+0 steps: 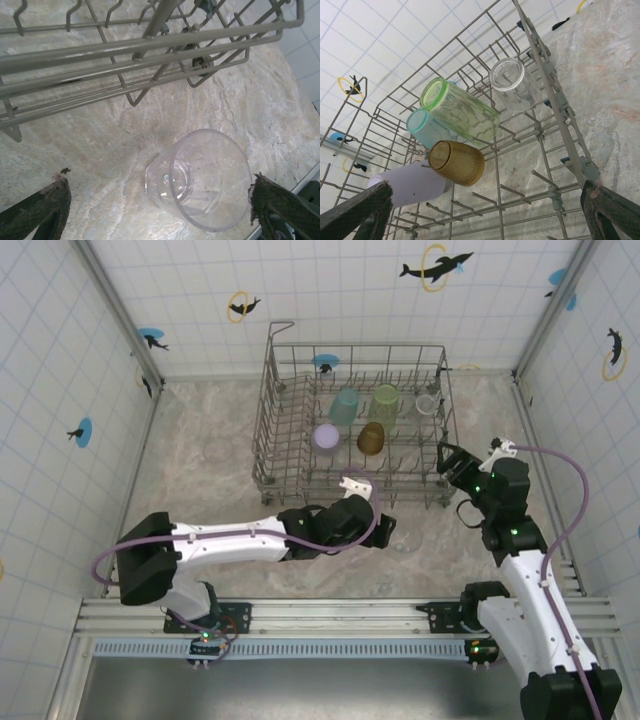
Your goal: Load the cups into the dish rack
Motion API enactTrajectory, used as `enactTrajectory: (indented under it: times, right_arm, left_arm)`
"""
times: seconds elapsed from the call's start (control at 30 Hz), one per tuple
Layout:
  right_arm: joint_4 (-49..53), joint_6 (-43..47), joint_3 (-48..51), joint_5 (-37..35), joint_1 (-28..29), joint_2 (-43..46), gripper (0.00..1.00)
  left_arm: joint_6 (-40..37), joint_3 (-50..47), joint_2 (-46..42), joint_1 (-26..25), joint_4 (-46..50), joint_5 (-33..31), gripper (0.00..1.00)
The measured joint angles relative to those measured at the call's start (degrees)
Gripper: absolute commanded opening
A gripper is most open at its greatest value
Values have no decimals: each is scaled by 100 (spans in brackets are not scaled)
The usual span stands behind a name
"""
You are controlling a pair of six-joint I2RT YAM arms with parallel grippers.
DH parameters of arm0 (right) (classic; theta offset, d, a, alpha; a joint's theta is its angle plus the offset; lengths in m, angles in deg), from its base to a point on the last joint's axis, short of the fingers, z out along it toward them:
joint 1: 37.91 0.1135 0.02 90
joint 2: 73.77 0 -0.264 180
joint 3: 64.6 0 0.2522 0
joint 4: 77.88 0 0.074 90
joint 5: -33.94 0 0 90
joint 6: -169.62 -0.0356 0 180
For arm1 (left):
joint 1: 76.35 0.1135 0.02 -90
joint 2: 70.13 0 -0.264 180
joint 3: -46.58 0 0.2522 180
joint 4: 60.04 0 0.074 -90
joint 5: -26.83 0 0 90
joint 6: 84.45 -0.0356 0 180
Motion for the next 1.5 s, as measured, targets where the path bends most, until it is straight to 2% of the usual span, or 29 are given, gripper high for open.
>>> enactTrajectory:
  times: [0.13, 0.23, 0.33, 0.57, 0.83, 1.07, 1.5]
  right_arm:
    - [72, 107, 72, -66, 0, 133, 100]
    - [157, 168, 96, -98, -4, 168, 100]
    - [179, 212, 146, -138, -11, 225, 100]
    - [315, 264, 179, -153, -85, 286, 100]
    - [369, 271, 210, -155, -129, 413, 100]
    - [415, 278, 354, -151, -216, 546, 100]
    - [496, 323, 417, 4, -476, 887, 100]
  left_arm:
    - [13, 240, 345, 0, 122, 133, 85]
    - [17, 483, 654, 0, 269, 225, 77]
    - [0, 684, 911, -4, 413, 323, 72]
    - [-15, 1064, 1388, -37, 809, 389, 47]
    - [-9, 1366, 1735, -37, 1102, 404, 29]
    - [9, 1738, 1996, -37, 1342, 437, 1]
    - [13, 1930, 2105, -42, 1475, 442, 0]
